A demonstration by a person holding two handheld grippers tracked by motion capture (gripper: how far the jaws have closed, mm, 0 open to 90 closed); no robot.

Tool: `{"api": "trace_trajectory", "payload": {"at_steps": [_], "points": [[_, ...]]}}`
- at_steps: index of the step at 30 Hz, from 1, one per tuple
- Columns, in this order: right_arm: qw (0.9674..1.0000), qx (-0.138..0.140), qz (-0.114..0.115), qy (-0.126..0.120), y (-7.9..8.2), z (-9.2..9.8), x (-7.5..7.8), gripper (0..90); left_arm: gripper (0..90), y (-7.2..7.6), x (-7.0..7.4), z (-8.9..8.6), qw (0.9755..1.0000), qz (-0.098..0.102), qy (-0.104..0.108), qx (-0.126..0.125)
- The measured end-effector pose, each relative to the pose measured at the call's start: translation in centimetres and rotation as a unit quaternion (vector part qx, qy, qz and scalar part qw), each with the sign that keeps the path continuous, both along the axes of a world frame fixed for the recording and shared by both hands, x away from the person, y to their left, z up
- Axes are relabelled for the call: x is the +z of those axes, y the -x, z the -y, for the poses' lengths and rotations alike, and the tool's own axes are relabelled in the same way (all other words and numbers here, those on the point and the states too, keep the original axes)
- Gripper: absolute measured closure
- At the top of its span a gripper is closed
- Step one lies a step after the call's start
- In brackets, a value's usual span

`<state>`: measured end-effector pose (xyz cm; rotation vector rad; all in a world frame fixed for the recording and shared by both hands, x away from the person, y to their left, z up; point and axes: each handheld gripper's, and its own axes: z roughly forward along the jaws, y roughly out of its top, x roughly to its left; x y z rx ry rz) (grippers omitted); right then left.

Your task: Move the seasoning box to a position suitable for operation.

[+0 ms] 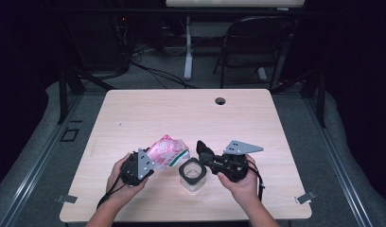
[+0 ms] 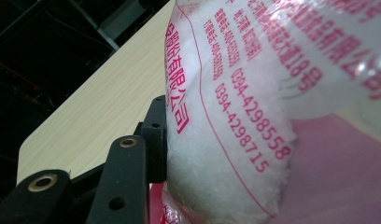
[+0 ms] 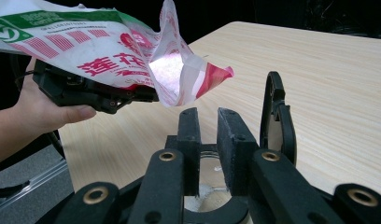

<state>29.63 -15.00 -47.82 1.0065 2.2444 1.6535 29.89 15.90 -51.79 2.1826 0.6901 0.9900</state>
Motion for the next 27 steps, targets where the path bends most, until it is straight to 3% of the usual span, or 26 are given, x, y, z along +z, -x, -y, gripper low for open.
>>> {"api": "trace_trajectory", "payload": {"at_steps": [27], "points": [[1.0000,-0.009,0.004,-0.004,-0.04,0.41,0.18,79.4,59.3,0.55,-0.10,0.77,0.9984,0.029,-0.049,-0.009]]}}
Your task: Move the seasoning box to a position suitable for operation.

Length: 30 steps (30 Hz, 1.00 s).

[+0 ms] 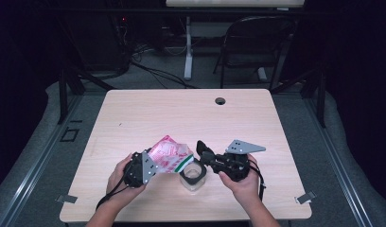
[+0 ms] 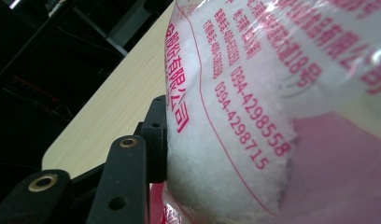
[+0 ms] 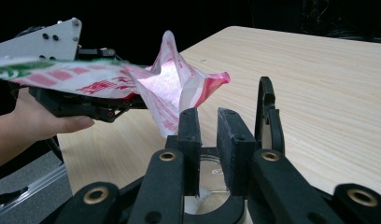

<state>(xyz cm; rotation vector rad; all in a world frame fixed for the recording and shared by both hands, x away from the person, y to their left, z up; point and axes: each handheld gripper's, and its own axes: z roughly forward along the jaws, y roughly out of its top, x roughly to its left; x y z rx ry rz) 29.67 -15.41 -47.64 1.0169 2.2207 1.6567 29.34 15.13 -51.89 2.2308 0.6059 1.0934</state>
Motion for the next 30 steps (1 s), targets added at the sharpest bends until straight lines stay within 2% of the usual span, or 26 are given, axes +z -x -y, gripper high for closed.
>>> {"api": "trace_trajectory", "payload": {"at_steps": [7,22,30], "points": [[1.0000,0.000,-0.001,-0.002,-0.02,0.02,-0.02,79.3,59.3,0.29,-0.03,0.43,0.9997,0.011,-0.019,-0.007],[1.0000,-0.001,-0.001,-0.007,-0.02,0.04,0.00,77.8,59.3,0.55,-0.14,0.73,0.9990,0.029,-0.032,-0.009],[1.0000,0.000,-0.001,-0.005,-0.04,0.08,0.02,77.7,59.4,0.69,-0.18,0.89,0.9987,0.031,-0.040,-0.011]]}}
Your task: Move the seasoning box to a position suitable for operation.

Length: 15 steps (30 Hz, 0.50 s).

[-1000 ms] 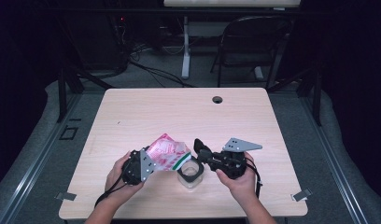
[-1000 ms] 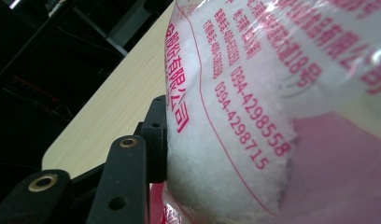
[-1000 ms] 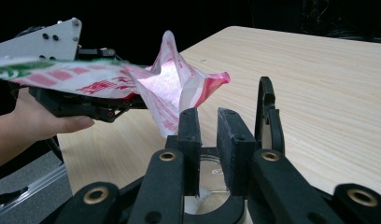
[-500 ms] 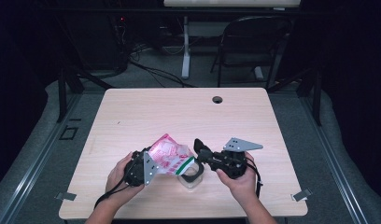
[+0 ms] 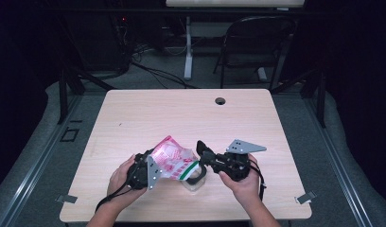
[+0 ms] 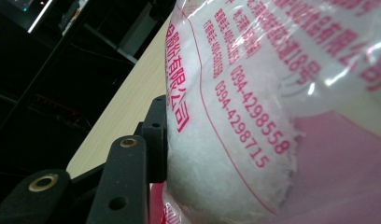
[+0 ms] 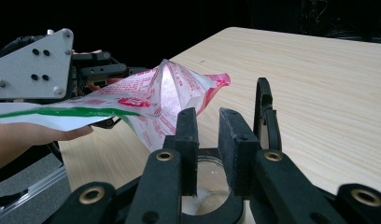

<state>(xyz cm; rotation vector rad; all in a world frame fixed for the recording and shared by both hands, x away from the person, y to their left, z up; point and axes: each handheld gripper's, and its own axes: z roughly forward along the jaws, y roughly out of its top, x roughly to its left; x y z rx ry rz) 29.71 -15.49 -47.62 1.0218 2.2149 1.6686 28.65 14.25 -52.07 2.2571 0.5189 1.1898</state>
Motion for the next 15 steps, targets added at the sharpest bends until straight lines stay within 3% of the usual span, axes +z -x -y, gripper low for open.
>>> {"api": "trace_trajectory", "payload": {"at_steps": [15], "points": [[1.0000,-0.003,0.001,0.000,0.02,0.01,0.01,76.8,59.4,0.17,-0.06,0.22,0.9997,0.016,-0.020,-0.002]]}}
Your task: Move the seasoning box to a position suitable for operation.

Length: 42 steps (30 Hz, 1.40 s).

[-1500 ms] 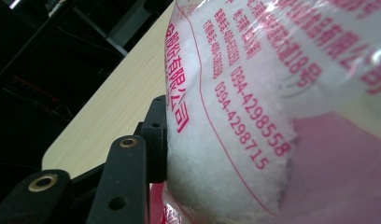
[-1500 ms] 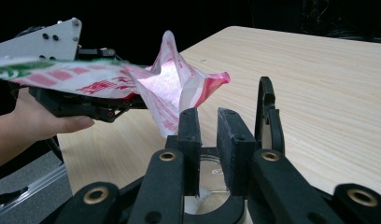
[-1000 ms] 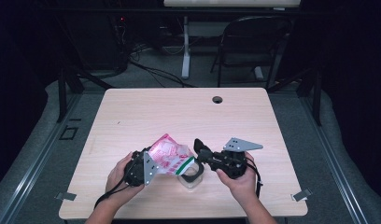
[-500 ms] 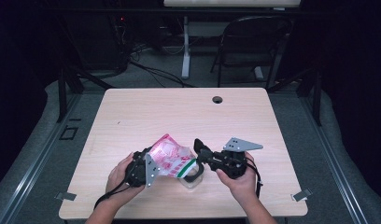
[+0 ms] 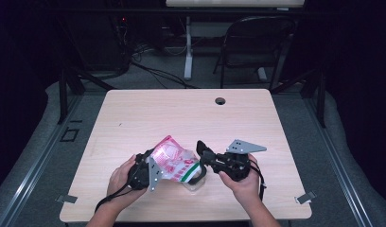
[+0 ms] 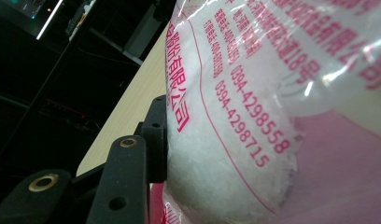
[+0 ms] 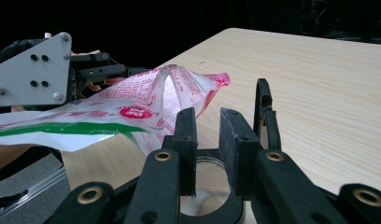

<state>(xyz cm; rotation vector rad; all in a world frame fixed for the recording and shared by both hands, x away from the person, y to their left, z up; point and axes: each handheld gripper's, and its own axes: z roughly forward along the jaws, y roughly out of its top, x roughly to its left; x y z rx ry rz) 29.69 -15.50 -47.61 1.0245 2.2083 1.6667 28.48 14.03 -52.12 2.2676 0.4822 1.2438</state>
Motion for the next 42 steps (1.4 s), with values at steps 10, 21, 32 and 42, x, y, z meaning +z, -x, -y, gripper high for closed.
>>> {"api": "trace_trajectory", "payload": {"at_steps": [10,21,32,42], "points": [[1.0000,0.003,-0.001,-0.002,0.00,-0.08,-0.06,76.6,59.4,0.04,-0.18,0.11,0.9999,0.012,-0.006,-0.001],[1.0000,0.003,-0.001,0.001,0.01,-0.12,-0.08,76.4,59.4,0.09,-0.13,0.10,0.9997,0.020,-0.016,0.001],[1.0000,0.003,0.000,-0.004,0.01,-0.07,-0.07,76.0,59.4,0.13,-0.08,0.08,0.9994,0.027,-0.021,0.001],[1.0000,0.007,0.002,-0.002,0.16,-0.09,0.23,75.8,59.5,0.26,-0.08,0.18,0.9986,0.038,-0.036,0.000]]}}
